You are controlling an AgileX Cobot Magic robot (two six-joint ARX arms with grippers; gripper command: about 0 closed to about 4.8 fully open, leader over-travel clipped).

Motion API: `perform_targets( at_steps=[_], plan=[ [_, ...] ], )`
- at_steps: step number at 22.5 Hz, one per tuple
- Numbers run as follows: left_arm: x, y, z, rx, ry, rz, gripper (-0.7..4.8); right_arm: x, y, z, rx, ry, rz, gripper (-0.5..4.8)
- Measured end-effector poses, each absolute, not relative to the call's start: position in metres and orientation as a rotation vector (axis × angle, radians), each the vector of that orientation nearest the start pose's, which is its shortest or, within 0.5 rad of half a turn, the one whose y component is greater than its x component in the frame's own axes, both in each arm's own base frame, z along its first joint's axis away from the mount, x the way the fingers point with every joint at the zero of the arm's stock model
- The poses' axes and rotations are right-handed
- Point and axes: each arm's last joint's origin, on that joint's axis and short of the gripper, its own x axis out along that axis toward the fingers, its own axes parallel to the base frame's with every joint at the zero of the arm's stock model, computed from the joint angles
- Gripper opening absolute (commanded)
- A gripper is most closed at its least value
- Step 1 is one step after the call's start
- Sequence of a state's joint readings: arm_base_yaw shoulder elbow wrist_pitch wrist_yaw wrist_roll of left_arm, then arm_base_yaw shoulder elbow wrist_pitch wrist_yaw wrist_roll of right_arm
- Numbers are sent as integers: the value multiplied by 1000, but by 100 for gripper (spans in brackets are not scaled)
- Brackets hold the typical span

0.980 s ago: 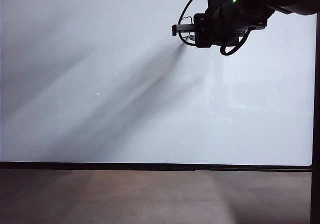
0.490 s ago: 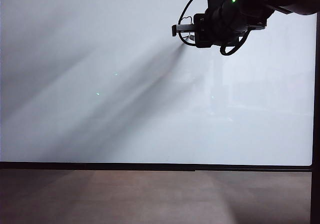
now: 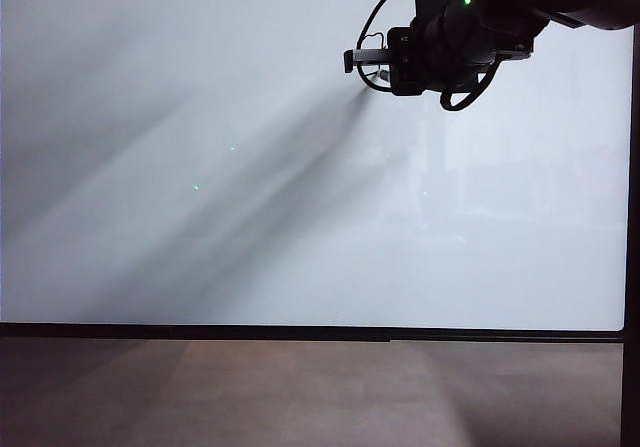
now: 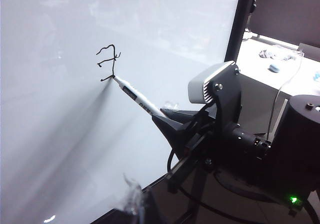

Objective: Reach to the right to find the marker pen, pick it up, and write the number 3 on the whiteboard.

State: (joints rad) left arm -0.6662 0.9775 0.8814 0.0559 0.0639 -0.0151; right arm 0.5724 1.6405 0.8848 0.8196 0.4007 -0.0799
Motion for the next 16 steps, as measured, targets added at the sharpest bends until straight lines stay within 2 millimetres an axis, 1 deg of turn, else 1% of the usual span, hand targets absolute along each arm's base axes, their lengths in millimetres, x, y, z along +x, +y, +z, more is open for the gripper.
perform_targets(
  at_steps=[3,10,13,16],
  plan=[
    [171,-137,355,-3,45,-730,-5,302,181,250,-50,-64,169,21],
    [171,-137,355,-2,44,-730,-5,295,176,262,-45,-70,157,21],
    [171,-137,355,-2,45,-730,-5,291,176,270,-41,-76,162,21],
    [171,-137,355,-2,44,-729,-5,279,177,283,-34,-89,194,21]
  ],
)
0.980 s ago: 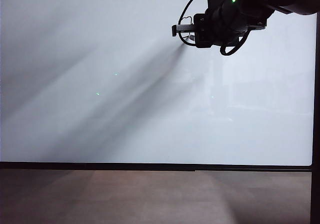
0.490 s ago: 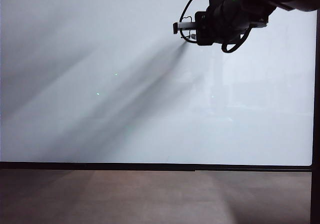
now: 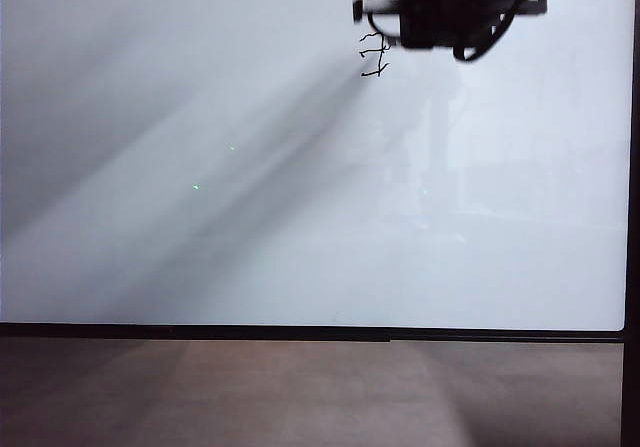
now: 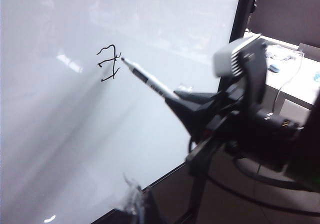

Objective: Reach to the right to find the marker pen, pick it up, and write the number 3 on the whiteboard.

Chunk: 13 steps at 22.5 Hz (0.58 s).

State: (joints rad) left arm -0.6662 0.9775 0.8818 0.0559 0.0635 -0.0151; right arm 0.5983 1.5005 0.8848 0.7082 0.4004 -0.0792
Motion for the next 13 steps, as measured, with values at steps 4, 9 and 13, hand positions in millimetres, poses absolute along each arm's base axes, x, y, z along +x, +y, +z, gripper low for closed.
perform_targets(
  at_steps=[4,9,13],
  plan=[
    [171,-137,355,-2,44,-730,-5,266,172,299,-33,-92,210,21],
    [171,-137,355,-5,45,-730,-5,242,147,326,-52,-52,126,21],
    [171,-137,355,-6,46,-730,-5,218,120,349,-51,-52,63,21]
  ],
)
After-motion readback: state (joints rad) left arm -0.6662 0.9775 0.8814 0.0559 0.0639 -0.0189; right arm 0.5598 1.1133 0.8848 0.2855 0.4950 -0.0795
